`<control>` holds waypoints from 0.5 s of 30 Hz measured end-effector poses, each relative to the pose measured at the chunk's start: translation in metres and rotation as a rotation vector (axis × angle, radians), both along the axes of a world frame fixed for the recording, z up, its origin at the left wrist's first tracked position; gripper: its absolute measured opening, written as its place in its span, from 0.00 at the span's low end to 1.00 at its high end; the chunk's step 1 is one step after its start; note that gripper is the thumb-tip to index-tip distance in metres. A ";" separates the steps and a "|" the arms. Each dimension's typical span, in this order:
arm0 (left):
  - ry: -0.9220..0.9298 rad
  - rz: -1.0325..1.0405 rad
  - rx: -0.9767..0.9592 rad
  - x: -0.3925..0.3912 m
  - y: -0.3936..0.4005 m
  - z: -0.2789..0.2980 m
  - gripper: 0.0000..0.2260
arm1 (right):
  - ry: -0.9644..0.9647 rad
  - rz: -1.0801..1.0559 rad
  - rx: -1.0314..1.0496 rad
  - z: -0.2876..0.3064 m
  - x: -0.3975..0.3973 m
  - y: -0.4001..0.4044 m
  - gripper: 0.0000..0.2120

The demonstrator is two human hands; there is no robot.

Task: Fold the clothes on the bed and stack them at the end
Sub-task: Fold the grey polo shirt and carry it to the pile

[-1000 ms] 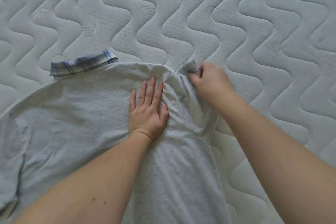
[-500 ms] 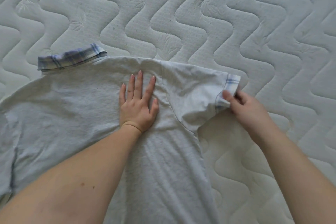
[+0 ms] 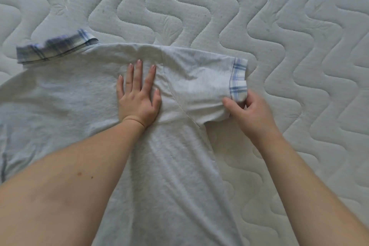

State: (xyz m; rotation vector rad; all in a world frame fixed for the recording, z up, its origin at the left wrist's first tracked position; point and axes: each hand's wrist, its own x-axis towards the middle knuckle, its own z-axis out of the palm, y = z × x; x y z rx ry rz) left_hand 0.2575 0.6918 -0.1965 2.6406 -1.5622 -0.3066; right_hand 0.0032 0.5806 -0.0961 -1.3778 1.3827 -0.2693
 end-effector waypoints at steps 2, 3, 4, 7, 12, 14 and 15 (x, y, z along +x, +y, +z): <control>-0.004 0.000 0.006 0.000 0.000 -0.002 0.28 | -0.047 -0.053 0.020 0.000 -0.001 0.004 0.09; -0.005 0.002 0.008 0.000 0.001 -0.002 0.28 | -0.039 -0.063 0.009 -0.003 -0.001 0.008 0.08; -0.005 0.004 0.007 0.001 0.001 -0.003 0.28 | -0.015 -0.076 -0.003 -0.006 -0.001 0.011 0.06; -0.003 0.002 -0.002 0.001 0.000 -0.003 0.28 | 0.048 -0.231 0.115 -0.017 -0.005 0.020 0.08; -0.004 0.004 -0.013 0.002 0.000 -0.003 0.28 | 0.500 -0.140 -0.197 -0.014 -0.013 0.051 0.10; -0.002 0.002 -0.014 0.002 0.000 -0.003 0.28 | 0.424 -0.041 -0.494 -0.004 -0.004 0.063 0.11; -0.004 0.001 -0.015 0.001 0.000 -0.003 0.28 | 0.382 0.059 -0.561 -0.002 0.003 0.068 0.13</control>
